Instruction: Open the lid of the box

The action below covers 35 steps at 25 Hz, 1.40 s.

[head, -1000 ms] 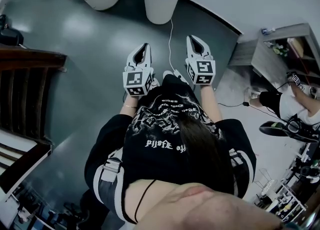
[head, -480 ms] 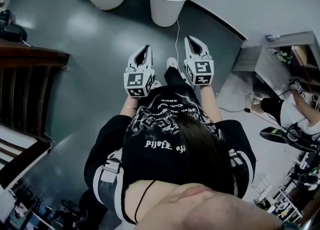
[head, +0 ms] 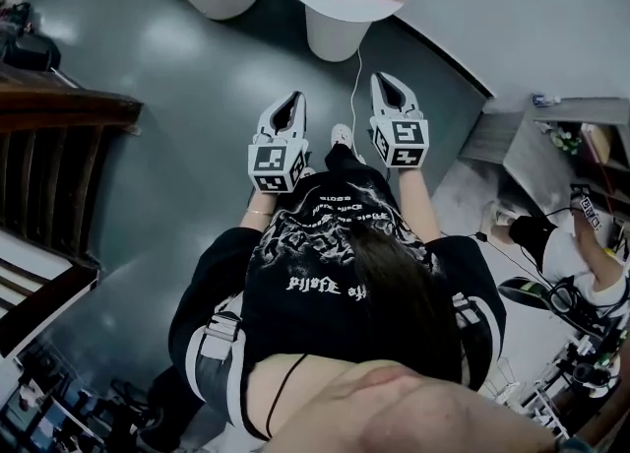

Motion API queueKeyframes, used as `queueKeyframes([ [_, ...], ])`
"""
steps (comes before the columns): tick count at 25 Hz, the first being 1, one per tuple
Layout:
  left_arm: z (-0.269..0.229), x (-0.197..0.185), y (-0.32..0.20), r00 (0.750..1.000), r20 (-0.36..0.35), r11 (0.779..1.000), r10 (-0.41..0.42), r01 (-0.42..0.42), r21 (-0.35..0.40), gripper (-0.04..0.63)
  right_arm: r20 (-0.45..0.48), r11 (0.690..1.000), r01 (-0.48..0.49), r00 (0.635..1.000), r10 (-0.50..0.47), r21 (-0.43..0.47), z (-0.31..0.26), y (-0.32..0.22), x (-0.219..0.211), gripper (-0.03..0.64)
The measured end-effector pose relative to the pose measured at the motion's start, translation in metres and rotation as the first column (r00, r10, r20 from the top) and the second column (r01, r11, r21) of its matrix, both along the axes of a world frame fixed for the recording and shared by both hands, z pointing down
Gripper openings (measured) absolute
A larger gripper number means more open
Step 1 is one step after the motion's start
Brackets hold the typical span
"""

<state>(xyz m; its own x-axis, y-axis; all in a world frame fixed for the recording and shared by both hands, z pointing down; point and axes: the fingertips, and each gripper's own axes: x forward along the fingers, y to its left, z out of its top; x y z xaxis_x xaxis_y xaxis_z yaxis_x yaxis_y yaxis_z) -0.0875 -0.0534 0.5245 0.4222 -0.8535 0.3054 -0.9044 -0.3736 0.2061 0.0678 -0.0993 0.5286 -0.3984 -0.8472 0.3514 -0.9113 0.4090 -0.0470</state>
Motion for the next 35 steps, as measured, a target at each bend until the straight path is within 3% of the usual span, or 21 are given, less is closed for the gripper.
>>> queueKeyframes([
  [5,0.007,-0.012,0.025,0.999,-0.001,0.999,-0.038,0.038,-0.012,0.029,0.035,0.999,0.001,0.999,0.001,-0.045,0.015,0.025,-0.009,0.026],
  [10,-0.001,-0.009,0.016,0.998,-0.007,0.998,-0.060,0.060,-0.010,0.029,0.020,0.998,0.053,0.998,-0.052,-0.026,0.006,0.013,-0.013,0.026],
  [14,-0.009,-0.013,0.040,0.997,0.000,0.997,-0.074,0.074,0.002,0.029,0.019,0.997,0.071,0.997,-0.071,-0.016,-0.001,0.033,-0.018,0.026],
  [20,-0.003,-0.008,0.058,0.991,-0.034,0.991,-0.129,0.128,-0.041,0.029,0.057,0.995,0.087,0.995,-0.084,-0.050,0.001,0.042,-0.008,0.026],
  [27,-0.012,0.003,0.095,0.990,-0.006,0.989,-0.144,0.144,-0.028,0.029,0.050,0.993,0.112,0.993,-0.110,-0.026,-0.011,0.074,0.002,0.026],
  [35,0.010,-0.005,0.035,0.992,-0.012,0.989,-0.125,0.124,-0.075,0.029,0.014,0.990,0.117,0.993,-0.117,-0.076,0.014,0.019,-0.012,0.026],
])
